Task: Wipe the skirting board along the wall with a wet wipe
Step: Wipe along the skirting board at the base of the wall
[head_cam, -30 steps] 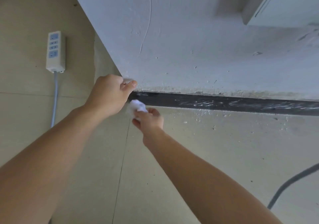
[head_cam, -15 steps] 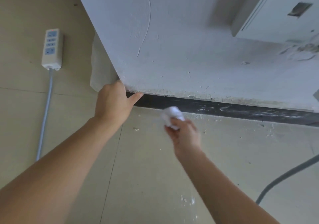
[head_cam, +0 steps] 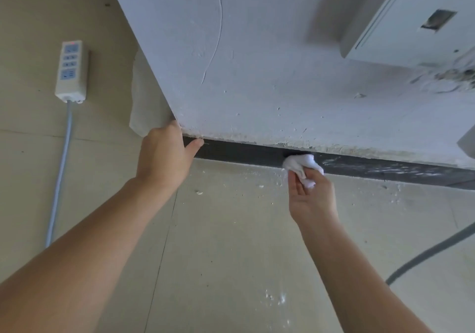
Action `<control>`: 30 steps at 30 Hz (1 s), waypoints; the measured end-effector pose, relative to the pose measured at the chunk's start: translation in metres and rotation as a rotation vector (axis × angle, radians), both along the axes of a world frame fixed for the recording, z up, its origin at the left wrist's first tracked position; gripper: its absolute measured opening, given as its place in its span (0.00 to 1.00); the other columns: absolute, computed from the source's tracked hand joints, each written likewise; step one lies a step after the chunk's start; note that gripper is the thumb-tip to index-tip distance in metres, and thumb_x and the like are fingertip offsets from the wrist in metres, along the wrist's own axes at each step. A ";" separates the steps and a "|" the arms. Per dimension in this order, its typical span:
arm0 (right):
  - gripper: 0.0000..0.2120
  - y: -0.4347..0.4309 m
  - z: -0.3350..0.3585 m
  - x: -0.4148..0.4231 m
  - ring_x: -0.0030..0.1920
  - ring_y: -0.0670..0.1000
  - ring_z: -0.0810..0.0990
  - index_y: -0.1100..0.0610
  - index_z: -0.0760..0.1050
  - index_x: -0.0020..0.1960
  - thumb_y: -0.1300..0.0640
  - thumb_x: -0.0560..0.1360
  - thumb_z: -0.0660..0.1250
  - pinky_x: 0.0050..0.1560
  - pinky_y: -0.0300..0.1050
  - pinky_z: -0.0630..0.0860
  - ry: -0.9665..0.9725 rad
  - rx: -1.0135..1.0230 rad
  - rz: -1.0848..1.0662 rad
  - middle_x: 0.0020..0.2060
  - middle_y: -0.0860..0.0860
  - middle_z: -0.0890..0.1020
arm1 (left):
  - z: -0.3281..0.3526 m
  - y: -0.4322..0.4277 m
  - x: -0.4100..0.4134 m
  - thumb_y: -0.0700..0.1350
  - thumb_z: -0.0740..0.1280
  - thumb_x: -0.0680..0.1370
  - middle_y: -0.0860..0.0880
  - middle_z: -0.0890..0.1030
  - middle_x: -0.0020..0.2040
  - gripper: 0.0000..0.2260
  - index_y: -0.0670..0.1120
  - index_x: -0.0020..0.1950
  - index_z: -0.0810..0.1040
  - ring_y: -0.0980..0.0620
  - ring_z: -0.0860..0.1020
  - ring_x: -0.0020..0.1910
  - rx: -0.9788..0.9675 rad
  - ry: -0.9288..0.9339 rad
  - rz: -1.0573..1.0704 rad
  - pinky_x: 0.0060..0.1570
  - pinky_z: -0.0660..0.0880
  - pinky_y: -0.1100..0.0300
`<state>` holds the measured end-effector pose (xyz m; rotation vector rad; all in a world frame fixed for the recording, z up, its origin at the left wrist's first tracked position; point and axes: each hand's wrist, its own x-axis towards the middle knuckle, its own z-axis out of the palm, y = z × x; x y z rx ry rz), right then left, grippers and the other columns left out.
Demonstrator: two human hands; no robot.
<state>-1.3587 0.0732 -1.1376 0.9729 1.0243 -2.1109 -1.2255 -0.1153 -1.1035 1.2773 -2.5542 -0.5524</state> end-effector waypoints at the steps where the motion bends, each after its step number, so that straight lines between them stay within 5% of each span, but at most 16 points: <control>1: 0.12 -0.003 -0.004 0.009 0.48 0.53 0.82 0.63 0.74 0.58 0.69 0.75 0.64 0.45 0.43 0.83 -0.003 -0.010 0.007 0.56 0.59 0.79 | 0.001 0.001 -0.001 0.50 0.70 0.76 0.39 0.82 0.47 0.16 0.36 0.51 0.78 0.39 0.79 0.45 -0.008 -0.008 0.003 0.46 0.76 0.48; 4: 0.08 -0.035 -0.014 0.057 0.40 0.52 0.79 0.63 0.74 0.50 0.71 0.73 0.64 0.36 0.41 0.83 0.016 0.106 0.409 0.43 0.57 0.78 | 0.003 0.004 -0.003 0.49 0.70 0.76 0.39 0.83 0.47 0.15 0.37 0.51 0.78 0.38 0.79 0.45 -0.019 -0.016 0.005 0.46 0.76 0.48; 6: 0.09 -0.063 -0.017 0.078 0.35 0.49 0.78 0.60 0.73 0.48 0.71 0.72 0.65 0.39 0.41 0.82 0.020 0.206 0.612 0.37 0.55 0.77 | 0.004 0.005 -0.003 0.49 0.70 0.75 0.40 0.83 0.47 0.15 0.38 0.52 0.77 0.39 0.80 0.47 -0.003 -0.018 0.018 0.47 0.75 0.49; 9: 0.09 -0.093 -0.018 0.068 0.32 0.48 0.77 0.57 0.73 0.45 0.70 0.71 0.67 0.48 0.45 0.81 0.072 0.281 0.539 0.33 0.52 0.78 | 0.004 0.007 -0.001 0.48 0.71 0.75 0.41 0.83 0.49 0.15 0.39 0.54 0.76 0.40 0.79 0.47 0.008 -0.038 0.015 0.46 0.76 0.50; 15: 0.10 -0.062 -0.017 0.028 0.36 0.52 0.77 0.60 0.72 0.40 0.74 0.68 0.64 0.37 0.41 0.81 0.141 0.355 0.349 0.33 0.55 0.77 | 0.005 0.004 0.004 0.46 0.71 0.74 0.37 0.81 0.53 0.15 0.37 0.53 0.74 0.39 0.79 0.47 0.033 -0.061 -0.017 0.47 0.76 0.49; 21: 0.09 0.015 -0.013 -0.019 0.42 0.54 0.79 0.62 0.74 0.41 0.74 0.71 0.62 0.46 0.43 0.81 0.111 0.383 -0.036 0.42 0.57 0.79 | 0.004 0.009 0.000 0.46 0.71 0.73 0.38 0.82 0.47 0.15 0.36 0.51 0.74 0.38 0.78 0.45 0.035 -0.065 0.025 0.44 0.75 0.50; 25: 0.09 0.010 -0.011 0.008 0.39 0.55 0.75 0.65 0.75 0.49 0.74 0.71 0.65 0.30 0.41 0.82 0.114 0.373 0.150 0.35 0.57 0.74 | 0.004 0.013 -0.005 0.46 0.71 0.74 0.39 0.81 0.43 0.16 0.35 0.54 0.74 0.37 0.78 0.46 0.047 -0.088 0.048 0.43 0.74 0.51; 30: 0.07 -0.043 0.002 0.038 0.36 0.51 0.78 0.59 0.72 0.42 0.69 0.72 0.66 0.38 0.40 0.82 0.293 0.331 0.512 0.38 0.55 0.77 | -0.001 0.013 -0.001 0.42 0.69 0.75 0.39 0.81 0.48 0.12 0.38 0.54 0.75 0.40 0.78 0.39 0.062 0.026 0.061 0.43 0.74 0.52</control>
